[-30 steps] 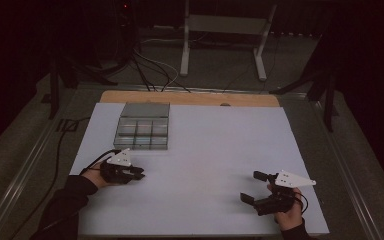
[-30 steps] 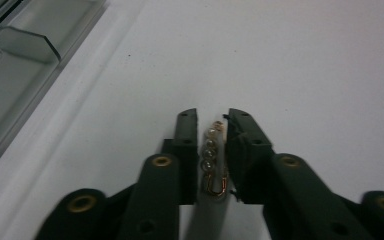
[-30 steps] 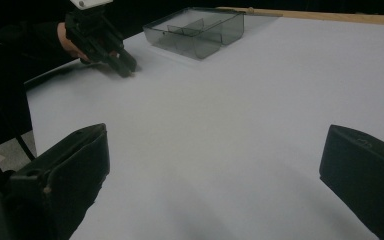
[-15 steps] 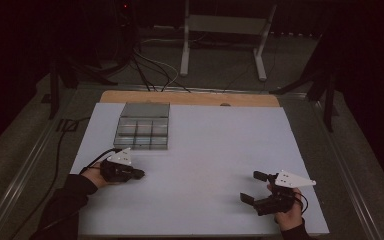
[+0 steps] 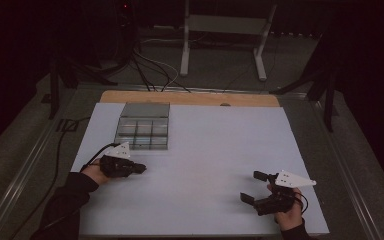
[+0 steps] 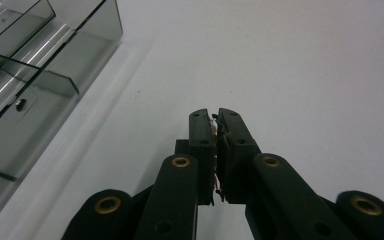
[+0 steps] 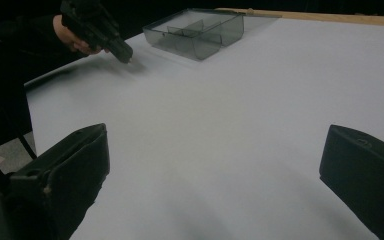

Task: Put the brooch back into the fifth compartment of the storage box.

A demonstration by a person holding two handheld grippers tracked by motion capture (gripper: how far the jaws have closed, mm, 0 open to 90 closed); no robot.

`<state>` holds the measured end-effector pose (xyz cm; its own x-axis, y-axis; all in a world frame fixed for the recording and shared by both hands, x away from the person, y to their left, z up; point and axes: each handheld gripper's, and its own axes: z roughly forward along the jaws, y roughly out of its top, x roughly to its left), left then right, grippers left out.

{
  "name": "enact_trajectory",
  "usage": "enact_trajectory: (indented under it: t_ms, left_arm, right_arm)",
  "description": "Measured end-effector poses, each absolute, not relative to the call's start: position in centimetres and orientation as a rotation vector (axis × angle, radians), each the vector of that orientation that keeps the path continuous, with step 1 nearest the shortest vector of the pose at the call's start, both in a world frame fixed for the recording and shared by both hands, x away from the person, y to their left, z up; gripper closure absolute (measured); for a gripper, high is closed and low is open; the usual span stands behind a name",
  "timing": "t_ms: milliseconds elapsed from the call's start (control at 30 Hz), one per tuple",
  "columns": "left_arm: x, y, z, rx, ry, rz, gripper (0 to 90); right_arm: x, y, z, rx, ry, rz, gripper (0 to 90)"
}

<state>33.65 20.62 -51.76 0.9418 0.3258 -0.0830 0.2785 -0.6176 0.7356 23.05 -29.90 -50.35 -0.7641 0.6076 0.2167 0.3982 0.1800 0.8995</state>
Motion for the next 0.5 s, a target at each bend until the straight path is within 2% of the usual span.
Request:
enact_trajectory:
  t_ms: [500]
  left_arm:
    - [34.3,20.8,-50.5,2.203,0.448,0.119,88.0]
  right_arm:
    - [23.1,-29.9,-50.4,0.978,2.257,1.629,0.0]
